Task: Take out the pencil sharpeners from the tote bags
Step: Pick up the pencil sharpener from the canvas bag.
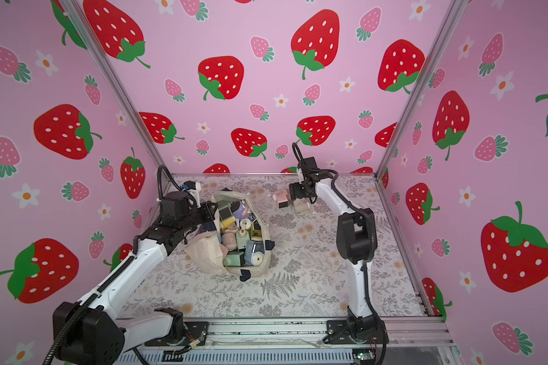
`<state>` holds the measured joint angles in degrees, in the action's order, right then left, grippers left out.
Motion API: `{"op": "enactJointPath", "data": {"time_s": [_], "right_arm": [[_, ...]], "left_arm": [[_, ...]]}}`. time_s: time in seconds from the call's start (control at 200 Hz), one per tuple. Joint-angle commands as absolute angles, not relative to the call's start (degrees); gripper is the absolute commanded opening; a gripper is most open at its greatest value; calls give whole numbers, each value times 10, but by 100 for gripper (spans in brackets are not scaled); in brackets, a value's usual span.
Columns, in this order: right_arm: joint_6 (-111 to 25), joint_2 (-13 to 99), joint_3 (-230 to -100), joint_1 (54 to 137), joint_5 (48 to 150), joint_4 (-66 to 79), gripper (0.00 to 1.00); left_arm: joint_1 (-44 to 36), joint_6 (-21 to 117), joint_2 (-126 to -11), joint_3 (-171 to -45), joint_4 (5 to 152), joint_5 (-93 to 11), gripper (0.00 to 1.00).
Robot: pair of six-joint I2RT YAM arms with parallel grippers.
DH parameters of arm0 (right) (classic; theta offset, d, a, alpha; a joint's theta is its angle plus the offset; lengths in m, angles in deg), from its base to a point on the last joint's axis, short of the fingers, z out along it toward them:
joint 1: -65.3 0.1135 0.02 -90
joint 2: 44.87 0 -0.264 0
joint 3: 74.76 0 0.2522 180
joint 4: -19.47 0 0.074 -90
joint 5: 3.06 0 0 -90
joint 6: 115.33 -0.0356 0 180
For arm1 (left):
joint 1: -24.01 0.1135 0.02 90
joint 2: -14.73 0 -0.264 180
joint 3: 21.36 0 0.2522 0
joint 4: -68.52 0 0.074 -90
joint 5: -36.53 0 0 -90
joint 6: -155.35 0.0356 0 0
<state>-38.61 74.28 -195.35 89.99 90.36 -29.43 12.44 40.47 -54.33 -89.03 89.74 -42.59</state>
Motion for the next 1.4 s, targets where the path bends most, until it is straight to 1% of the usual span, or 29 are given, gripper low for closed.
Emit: {"op": "enactJointPath", "data": {"time_s": [0.0,0.11,0.18,0.235,0.405,0.52,0.635,0.71,0.825,0.855,0.906,1.031,1.111,1.256,1.316,1.396], "right_arm": [[-433,642,-1875,911,929,-216,85],[-468,519,-1735,946,933,-116,83],[-472,444,-1647,988,919,-54,83],[-462,400,-1599,1026,914,-40,83],[-452,305,-1486,1154,854,-22,82],[-461,276,-1442,1237,806,-6,81],[-477,300,-1443,1309,754,-14,81],[-498,339,-1460,1334,728,-21,80],[-518,407,-1496,1346,731,-13,79],[-522,426,-1509,1346,727,-19,77],[-526,451,-1529,1346,712,-28,73],[-539,497,-1556,1345,661,-36,70],[-544,516,-1569,1342,644,-48,70],[-555,529,-1568,1323,644,-58,71],[-555,528,-1564,1315,640,-59,74],[-551,533,-1562,1307,638,-63,81]], "left_arm": [[117,401,-546,-901,913,-423,0],[115,399,-545,-900,910,-412,0],[115,397,-543,-898,908,-411,0],[114,394,-542,-897,906,-410,0],[113,382,-533,-876,881,-398,0],[111,373,-526,-857,856,-383,0],[110,370,-521,-858,855,-385,0],[109,370,-513,-854,856,-389,0],[109,368,-502,-847,853,-398,0],[109,368,-501,-846,855,-400,0],[110,370,-500,-846,853,-403,0],[109,371,-502,-842,847,-402,0],[109,373,-502,-843,849,-403,0],[109,375,-498,-843,851,-408,0],[109,376,-498,-843,851,-408,0],[109,378,-497,-842,852,-410,0]]}}
